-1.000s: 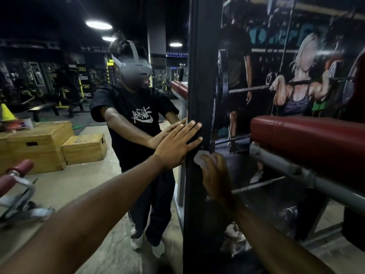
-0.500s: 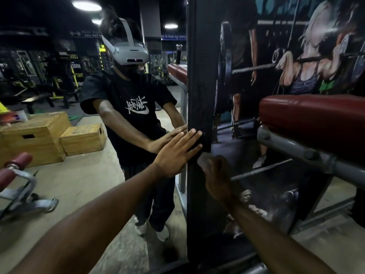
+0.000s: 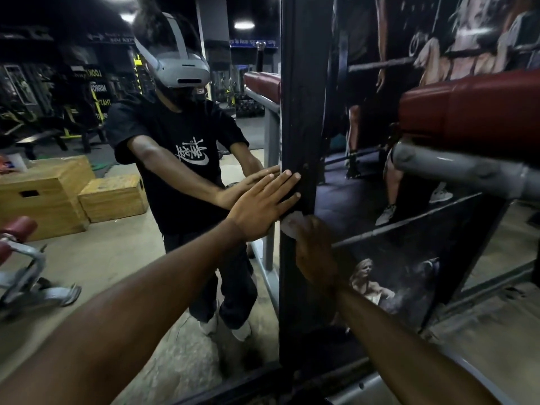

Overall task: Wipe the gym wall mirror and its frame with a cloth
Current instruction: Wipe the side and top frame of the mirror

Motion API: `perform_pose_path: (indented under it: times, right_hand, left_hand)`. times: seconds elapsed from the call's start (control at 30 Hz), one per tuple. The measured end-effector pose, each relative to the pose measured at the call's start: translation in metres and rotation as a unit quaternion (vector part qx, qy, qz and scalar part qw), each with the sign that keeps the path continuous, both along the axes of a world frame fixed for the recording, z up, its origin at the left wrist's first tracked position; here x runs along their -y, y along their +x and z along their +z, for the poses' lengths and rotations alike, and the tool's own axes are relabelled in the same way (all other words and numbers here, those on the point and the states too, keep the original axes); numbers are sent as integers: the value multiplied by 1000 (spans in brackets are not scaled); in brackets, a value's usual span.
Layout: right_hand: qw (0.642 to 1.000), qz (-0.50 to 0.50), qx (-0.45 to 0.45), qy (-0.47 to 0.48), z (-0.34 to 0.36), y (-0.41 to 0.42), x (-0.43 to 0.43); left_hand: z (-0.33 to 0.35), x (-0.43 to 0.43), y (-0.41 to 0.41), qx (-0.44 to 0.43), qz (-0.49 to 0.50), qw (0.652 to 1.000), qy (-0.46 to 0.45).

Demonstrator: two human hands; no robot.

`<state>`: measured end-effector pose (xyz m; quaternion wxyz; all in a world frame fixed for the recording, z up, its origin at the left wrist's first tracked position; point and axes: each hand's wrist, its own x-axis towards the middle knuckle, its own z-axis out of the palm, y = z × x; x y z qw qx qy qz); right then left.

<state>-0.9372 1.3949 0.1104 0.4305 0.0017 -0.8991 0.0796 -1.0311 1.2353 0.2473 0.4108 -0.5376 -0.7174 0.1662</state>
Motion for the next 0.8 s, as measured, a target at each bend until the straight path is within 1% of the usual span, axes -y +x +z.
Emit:
perform_pose_path:
  times: [0.03,0.1,0.17,0.23,0.27,0.3,0.37,0.4,0.43,0.5,0.57,0.63,0.7,0.8]
  right_hand:
    - [999,4,5,41,-7,-7,-1]
    - [996,29,39,81,-23,-11,-8]
    - [984,65,80,143,-48,-9,-19]
    - [973,66,111,192,-67,-9,-24]
    - [974,55,117,187,-75,-9,-23]
    - [980,33,99,172,-75,-8,-23]
    - [994,-21,35,105,-74,-7,-19]
    - [998,-33,-13,49,-75,-5,-19]
    - [998,-35,-60,-6,-80,-4,-19]
    - [989,-37,-131,-61,-97,-7,-21]
    - [985,-23,-139,-103,-109,-18,-19]
    - [984,-8,-151,-98,-132,-25,-17]
    - [986,13,-157,-51,-157,-26,-19]
    - [990,60,-130,5,-180,-16,-26]
  left_hand:
    - [-1,0,1,5,4,1000,-1]
    - [-3,-1,3,12,8,1000,5]
    - [-13,-2,3,3,5,1000,16]
    - [-30,-5,2,-15,-2,1000,4]
    - [-43,-8,2,-30,-1,1000,-2]
    - [-52,-10,1,-44,2,999,-5]
    - [-71,-14,-1,-67,2,998,-8]
    - [-79,-15,-1,-76,-3,997,-7]
    - [-87,-15,-1,-81,-4,997,-1]
    - [-100,-15,-4,-91,-14,996,22]
    - [-106,-14,-10,-99,-28,993,52]
    - [-118,-15,-17,-111,-32,990,76]
    - [-129,-15,-21,-122,-36,987,100]
    - [-140,-15,-20,-113,-39,985,124]
